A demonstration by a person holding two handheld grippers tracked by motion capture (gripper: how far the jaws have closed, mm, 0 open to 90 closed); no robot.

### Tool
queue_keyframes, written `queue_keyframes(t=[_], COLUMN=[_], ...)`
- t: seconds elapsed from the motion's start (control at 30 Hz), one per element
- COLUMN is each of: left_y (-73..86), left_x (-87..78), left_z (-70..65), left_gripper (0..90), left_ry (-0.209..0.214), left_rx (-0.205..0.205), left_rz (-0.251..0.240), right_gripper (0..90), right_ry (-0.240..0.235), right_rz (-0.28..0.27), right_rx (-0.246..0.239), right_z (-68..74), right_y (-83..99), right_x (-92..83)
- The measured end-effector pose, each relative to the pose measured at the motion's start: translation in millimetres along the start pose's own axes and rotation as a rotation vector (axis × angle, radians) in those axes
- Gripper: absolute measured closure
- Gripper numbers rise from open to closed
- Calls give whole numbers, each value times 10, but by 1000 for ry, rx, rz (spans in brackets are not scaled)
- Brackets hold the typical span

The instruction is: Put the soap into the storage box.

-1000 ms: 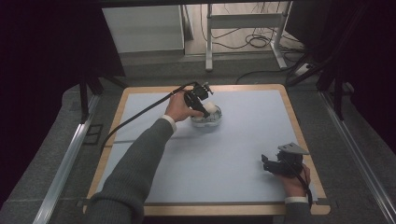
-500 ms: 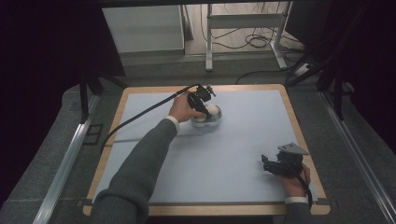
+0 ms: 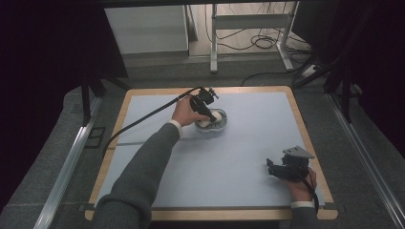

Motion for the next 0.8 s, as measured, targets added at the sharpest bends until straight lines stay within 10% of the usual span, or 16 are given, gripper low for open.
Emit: queue_keyframes(t=[0.4, 0.8], left_y=[235, 1049], left_x=[-339, -607], left_z=[-125, -326], left_gripper=[376, 315], left_ry=[-16, -45], left_rx=[-17, -61], left_rz=[-124, -275], right_gripper=[93, 93], right_ry=[0, 1], right_rz=[0, -2], right_rx=[-7, -12], right_z=[10, 38], right_y=[2, 5], right_x=[-9, -20])
Point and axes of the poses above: each handheld gripper's, and its own axes: x roughly forward along the jaws, y roughly out of its underside, z roughly to its left, the point moved 3 cm from there along x, roughly forward along the jaws, and after that the axes turned 2 degrees about y, right-handed, at the moved point
